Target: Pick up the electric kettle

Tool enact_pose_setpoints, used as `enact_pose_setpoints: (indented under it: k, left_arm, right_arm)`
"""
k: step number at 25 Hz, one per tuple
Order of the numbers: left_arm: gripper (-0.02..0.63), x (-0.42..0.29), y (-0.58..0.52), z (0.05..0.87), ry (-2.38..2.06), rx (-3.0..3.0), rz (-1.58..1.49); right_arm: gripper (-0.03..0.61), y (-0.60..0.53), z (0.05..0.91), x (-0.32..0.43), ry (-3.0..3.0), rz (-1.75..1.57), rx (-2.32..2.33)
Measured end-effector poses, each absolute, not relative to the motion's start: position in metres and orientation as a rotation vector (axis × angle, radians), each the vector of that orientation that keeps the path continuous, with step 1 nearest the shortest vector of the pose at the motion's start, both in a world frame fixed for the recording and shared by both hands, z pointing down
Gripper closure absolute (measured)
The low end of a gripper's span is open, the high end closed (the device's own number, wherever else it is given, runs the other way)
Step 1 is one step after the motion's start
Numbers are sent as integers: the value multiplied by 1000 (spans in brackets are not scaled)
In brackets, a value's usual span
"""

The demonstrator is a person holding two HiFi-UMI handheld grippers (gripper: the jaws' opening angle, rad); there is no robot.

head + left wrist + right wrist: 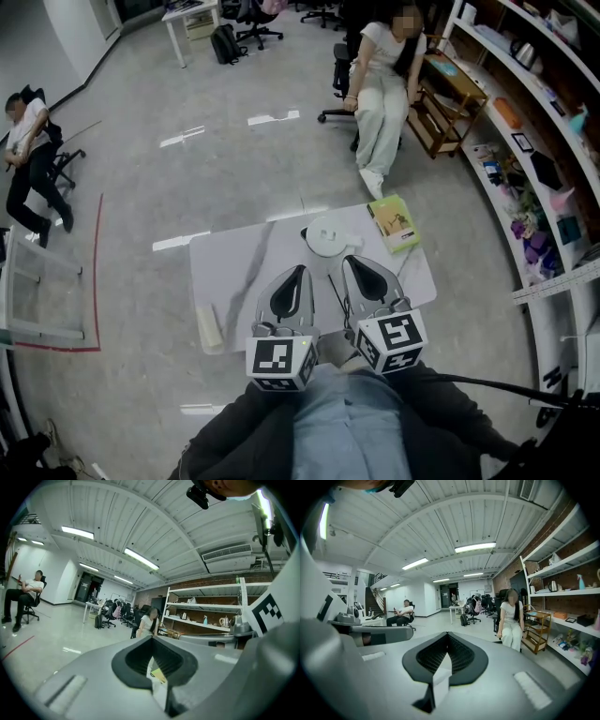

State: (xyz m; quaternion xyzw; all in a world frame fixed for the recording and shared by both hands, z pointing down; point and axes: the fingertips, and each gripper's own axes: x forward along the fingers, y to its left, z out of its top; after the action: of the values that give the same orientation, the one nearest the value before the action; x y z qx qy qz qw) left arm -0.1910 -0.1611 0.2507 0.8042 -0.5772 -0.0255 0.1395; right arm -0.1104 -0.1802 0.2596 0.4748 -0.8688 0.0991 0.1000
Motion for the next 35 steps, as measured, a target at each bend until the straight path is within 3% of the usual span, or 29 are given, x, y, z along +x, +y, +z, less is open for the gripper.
enact_pose_setpoints:
  k: [19, 35]
  left_arm:
    - [609, -156, -213, 265, -1669, 2281, 10]
    - [609, -142, -241, 325, -1694, 2154, 171]
  right_arm:
    - [552, -229, 279, -65, -2531, 351, 1462]
    - [552, -244, 361, -54, -2475, 502, 1376]
